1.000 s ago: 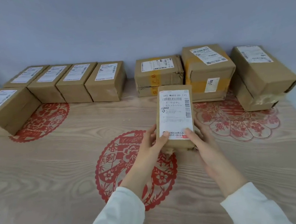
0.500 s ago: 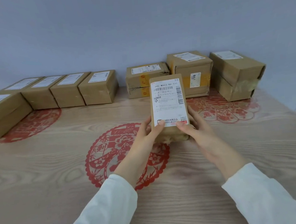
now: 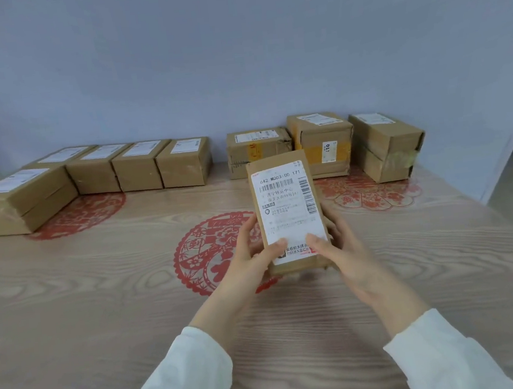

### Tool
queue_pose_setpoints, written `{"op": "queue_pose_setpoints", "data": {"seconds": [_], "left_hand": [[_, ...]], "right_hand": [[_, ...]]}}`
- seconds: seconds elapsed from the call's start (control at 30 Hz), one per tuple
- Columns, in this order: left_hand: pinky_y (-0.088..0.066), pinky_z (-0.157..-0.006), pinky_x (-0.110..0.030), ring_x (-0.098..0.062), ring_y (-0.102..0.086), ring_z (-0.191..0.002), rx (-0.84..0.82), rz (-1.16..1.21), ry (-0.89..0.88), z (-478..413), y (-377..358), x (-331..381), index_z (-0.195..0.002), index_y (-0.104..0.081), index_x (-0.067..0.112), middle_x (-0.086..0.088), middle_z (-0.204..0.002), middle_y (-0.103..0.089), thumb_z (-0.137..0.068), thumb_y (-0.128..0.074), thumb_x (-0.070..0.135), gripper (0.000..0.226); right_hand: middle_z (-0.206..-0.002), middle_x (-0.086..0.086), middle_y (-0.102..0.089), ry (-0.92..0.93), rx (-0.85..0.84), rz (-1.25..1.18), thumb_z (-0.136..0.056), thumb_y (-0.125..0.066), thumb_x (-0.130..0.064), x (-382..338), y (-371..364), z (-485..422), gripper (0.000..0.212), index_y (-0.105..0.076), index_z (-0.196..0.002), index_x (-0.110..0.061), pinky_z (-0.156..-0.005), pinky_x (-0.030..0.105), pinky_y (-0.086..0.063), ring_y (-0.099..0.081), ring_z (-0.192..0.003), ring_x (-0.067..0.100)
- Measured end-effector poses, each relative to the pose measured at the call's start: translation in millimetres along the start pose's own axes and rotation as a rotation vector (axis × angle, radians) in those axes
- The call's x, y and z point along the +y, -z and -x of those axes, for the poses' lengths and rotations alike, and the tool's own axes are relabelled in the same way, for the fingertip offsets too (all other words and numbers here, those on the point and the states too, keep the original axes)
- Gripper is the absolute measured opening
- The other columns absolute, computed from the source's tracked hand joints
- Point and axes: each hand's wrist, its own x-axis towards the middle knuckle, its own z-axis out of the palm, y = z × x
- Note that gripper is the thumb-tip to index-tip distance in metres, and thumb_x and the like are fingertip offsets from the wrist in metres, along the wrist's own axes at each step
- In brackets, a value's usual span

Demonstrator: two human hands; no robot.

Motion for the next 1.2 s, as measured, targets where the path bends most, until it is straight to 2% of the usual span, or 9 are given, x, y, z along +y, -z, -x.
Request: {"op": "queue_pose_setpoints", "data": {"seconds": [0.07,0.2,0.3,0.43,0.67,0.77,0.93,1.07,1.2], "left_hand": [[-0.054,-0.090,-0.033,-0.016,-0.066,-0.104,0.003,-0.039,-0.016,5.7,2.3,-0.4,-0.137,-0.030,0.045,-0.001,-0.121,-0.064,-0.077,-0.072,0.029,0.074],[-0.058,-0.078,-0.029,-0.018,-0.064,-0.107,0.058,-0.017,-0.055,12.2,2.5,6.5,-0.139,-0.029,0.034,0.001,-0.121,-0.061,-0.085,-0.067,0.023,0.068],[-0.059,-0.073,-0.030,-0.017,-0.066,-0.103,0.109,0.021,-0.061,13.5,1.2,6.7,-0.141,-0.029,0.028,0.001,-0.118,-0.062,-0.084,-0.069,0.019,0.070],[-0.056,-0.067,-0.022,-0.009,-0.065,-0.098,0.045,-0.048,-0.064,17.8,0.2,7.4,-0.140,-0.030,0.029,0.002,-0.119,-0.060,-0.082,-0.071,0.015,0.073],[-0.059,-0.079,-0.032,-0.017,-0.063,-0.108,0.072,-0.007,-0.128,14.7,-2.0,14.5,-0.143,-0.027,0.032,-0.003,-0.123,-0.059,-0.082,-0.070,0.017,0.076],[-0.058,-0.082,-0.033,-0.016,-0.062,-0.110,0.045,-0.047,-0.144,15.4,-1.1,12.4,-0.142,-0.028,0.034,-0.002,-0.124,-0.060,-0.075,-0.074,0.021,0.082],[-0.057,-0.080,-0.028,-0.014,-0.062,-0.110,0.039,-0.042,-0.191,17.7,-3.7,20.3,-0.143,-0.025,0.035,0.001,-0.124,-0.060,-0.067,-0.072,0.033,0.089],[-0.058,-0.080,-0.029,-0.014,-0.063,-0.109,0.048,-0.037,-0.213,18.6,-2.7,23.1,-0.144,-0.025,0.032,-0.001,-0.123,-0.061,-0.064,-0.073,0.034,0.093],[-0.055,-0.087,-0.032,-0.011,-0.059,-0.114,0.021,-0.107,-0.249,21.0,-4.1,24.5,-0.135,-0.025,0.043,0.004,-0.123,-0.060,-0.062,-0.074,0.037,0.088]], "right_hand": [[-0.129,-0.006,-0.057,0.010,0.073,0.000,-0.060,-0.075,-0.028,0.2,-7.0,3.9,0.086,-0.037,-0.136,-0.036,-0.088,0.038,-0.055,-0.058,-0.113,0.012],[-0.126,-0.006,-0.058,0.034,0.100,0.052,-0.071,-0.077,-0.015,2.0,-16.4,11.7,0.072,-0.041,-0.130,-0.036,-0.078,0.033,-0.057,-0.059,-0.113,0.015],[-0.127,-0.007,-0.058,0.019,0.098,0.056,-0.071,-0.075,-0.020,2.3,-19.0,14.6,0.073,-0.041,-0.134,-0.033,-0.082,0.034,-0.056,-0.059,-0.112,0.014],[-0.119,-0.006,-0.062,0.030,0.170,-0.016,-0.073,-0.071,-0.026,-2.5,-21.7,13.8,0.052,-0.047,-0.116,-0.039,-0.073,0.028,-0.056,-0.063,-0.104,0.012],[-0.121,-0.004,-0.061,0.040,0.137,0.035,-0.061,-0.073,-0.032,-5.2,-22.9,18.4,0.074,-0.047,-0.130,-0.028,-0.086,0.037,-0.056,-0.058,-0.114,0.015],[-0.119,-0.007,-0.061,0.071,0.167,0.010,-0.060,-0.071,-0.037,-9.7,-24.9,18.8,0.073,-0.045,-0.128,-0.035,-0.082,0.032,-0.056,-0.059,-0.111,0.011],[-0.122,-0.005,-0.061,0.105,0.173,0.053,-0.064,-0.070,-0.037,-14.0,-30.8,19.6,0.071,-0.048,-0.131,-0.026,-0.076,0.023,-0.056,-0.058,-0.112,0.010],[-0.118,-0.009,-0.061,0.118,0.161,0.072,-0.063,-0.071,-0.037,-18.3,-31.7,20.6,0.059,-0.050,-0.118,-0.035,-0.073,0.021,-0.055,-0.058,-0.110,0.005],[-0.116,-0.005,-0.062,0.128,0.187,0.065,-0.057,-0.070,-0.045,-25.8,-32.3,18.2,0.054,-0.050,-0.105,-0.035,-0.068,0.022,-0.055,-0.061,-0.106,0.009]]}}
